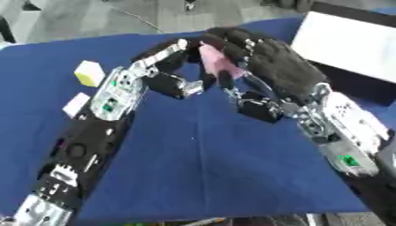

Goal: Pick up the objects with one hand, pass them to the other hand, and then place them into the box on the other side of the table.

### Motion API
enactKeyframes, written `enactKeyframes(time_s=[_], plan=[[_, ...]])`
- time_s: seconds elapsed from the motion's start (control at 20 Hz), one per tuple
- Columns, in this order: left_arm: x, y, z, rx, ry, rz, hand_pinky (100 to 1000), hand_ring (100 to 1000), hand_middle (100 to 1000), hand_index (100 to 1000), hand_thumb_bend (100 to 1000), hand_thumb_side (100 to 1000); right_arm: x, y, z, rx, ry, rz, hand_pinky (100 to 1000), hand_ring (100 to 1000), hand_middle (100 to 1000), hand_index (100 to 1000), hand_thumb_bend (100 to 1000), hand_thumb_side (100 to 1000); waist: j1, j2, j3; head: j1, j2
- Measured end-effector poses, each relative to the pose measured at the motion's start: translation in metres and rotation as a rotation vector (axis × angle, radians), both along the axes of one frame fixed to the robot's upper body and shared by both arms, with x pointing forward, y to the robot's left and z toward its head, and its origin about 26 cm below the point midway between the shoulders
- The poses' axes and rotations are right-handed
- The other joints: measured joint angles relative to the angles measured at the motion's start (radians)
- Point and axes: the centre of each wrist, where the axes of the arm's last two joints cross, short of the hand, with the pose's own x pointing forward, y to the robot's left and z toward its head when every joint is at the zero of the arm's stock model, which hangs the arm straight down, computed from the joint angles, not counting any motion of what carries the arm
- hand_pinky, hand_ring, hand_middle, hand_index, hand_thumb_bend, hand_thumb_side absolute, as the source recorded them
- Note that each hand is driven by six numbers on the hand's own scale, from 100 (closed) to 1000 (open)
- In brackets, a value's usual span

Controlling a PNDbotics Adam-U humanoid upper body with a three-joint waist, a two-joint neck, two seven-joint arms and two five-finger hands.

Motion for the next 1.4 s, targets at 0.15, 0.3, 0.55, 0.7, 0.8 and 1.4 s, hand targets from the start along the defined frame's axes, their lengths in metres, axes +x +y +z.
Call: enactKeyframes(time_s=[0.15,0.3,0.55,0.7,0.8,1.4], plan=[[-0.003,-0.002,0.004,-0.002,-0.039,-0.01,613,392,378,507,100,279,-0.001,0.0,0.003,-0.004,0.01,-0.009,829,961,952,1000,100,100,0.001,0.0,-0.001,0.0,0.0],[-0.005,-0.002,0.006,-0.006,-0.064,-0.013,618,395,381,511,100,278,-0.002,0.0,0.004,-0.012,0.031,-0.021,834,977,953,1000,100,100,0.002,0.0,-0.001,0.001,0.0],[-0.005,-0.002,0.008,-0.023,-0.086,-0.01,626,401,388,518,100,276,-0.004,0.001,0.008,-0.013,0.074,-0.042,824,975,934,1000,100,101,0.004,0.0,-0.001,0.004,0.0],[-0.004,-0.002,0.011,-0.032,-0.1,-0.008,630,405,392,522,100,275,-0.005,0.001,0.01,-0.017,0.1,-0.06,813,963,890,1000,100,126,0.004,0.0,-0.001,0.005,0.0],[-0.004,-0.002,0.011,-0.039,-0.103,-0.008,630,406,392,522,100,276,-0.005,0.002,0.011,-0.016,0.114,-0.067,778,939,841,981,100,133,0.004,0.0,-0.001,0.007,0.0],[-0.005,-0.003,0.011,-0.05,-0.09,-0.02,620,399,385,516,100,283,-0.006,0.001,0.012,0.0,0.094,-0.064,215,666,468,453,100,100,0.004,0.0,-0.001,0.008,0.0]])
